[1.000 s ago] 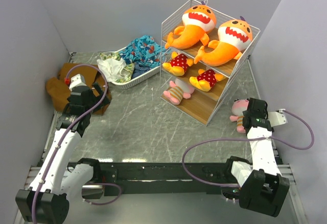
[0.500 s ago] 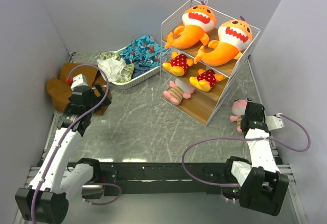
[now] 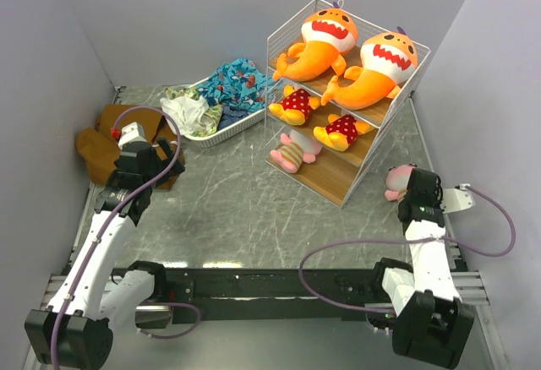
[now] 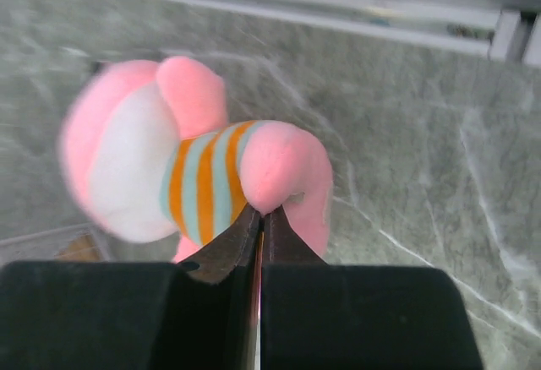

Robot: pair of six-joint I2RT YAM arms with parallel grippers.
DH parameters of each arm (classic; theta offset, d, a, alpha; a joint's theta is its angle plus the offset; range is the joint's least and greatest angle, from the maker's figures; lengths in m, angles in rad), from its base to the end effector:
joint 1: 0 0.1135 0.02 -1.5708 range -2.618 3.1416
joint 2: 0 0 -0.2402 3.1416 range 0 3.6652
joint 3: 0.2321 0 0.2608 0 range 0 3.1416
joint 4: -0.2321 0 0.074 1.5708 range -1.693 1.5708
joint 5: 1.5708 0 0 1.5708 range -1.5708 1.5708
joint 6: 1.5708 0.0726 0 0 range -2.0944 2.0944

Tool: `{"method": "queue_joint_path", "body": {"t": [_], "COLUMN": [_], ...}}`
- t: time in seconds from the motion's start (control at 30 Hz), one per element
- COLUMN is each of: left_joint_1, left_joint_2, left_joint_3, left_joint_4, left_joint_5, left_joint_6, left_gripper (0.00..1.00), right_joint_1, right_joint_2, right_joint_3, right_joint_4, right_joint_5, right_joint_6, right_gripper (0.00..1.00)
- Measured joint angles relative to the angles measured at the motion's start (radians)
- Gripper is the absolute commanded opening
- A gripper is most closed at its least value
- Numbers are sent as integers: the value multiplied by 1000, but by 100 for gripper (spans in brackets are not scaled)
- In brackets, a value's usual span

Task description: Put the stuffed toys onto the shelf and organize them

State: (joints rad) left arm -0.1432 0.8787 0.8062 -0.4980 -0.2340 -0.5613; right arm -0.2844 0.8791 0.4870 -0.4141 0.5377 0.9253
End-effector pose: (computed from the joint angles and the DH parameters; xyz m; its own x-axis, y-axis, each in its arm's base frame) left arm 0.2458 -0.0184 0.2618 -0.4236 -0.4620 -0.7792 -0.3305 0.8797 -0.3420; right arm 0.1994 -0.0970 0.1585 0.0476 0.7009 -0.7117 0.9030 0.2743 0.3306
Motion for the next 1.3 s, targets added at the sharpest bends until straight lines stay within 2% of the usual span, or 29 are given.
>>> {"method": "queue_joint_path", "body": {"t": [0.13,0.23,0.37,0.63,0.83,1.07,1.3], "left_joint_1": [-3,-5,-5,-5,-5,-5,-5], "left_joint_2": [-2,-6,-7,-31,-37,-45,-45], "left_joint_3": [0,0,0,0,0,0,0], "left_joint_4": [0,0,0,0,0,0,0], "left_joint_5": [-1,-1,-5,-13,-20,-26,-27], "left_joint_6": [0,0,0,0,0,0,0], "left_gripper": [97,97,96,97,96,96,97], "right_joint_1": [0,0,0,0,0,1,6], "right_joint_2": [-104,-153,-145,-87,3,50,79], "right_joint_3": [91,272,564,954,1180,1289,1379], "right_joint_4": [-43,-68,-70,-51,-25,4,27], "right_joint_5": [-4,0,13,-65,-286,-618,-877], "right_joint_6": [-51,-84,-124,-196,-246,-276,-283], "right_gripper": [0,0,0,0,0,0,0]}}
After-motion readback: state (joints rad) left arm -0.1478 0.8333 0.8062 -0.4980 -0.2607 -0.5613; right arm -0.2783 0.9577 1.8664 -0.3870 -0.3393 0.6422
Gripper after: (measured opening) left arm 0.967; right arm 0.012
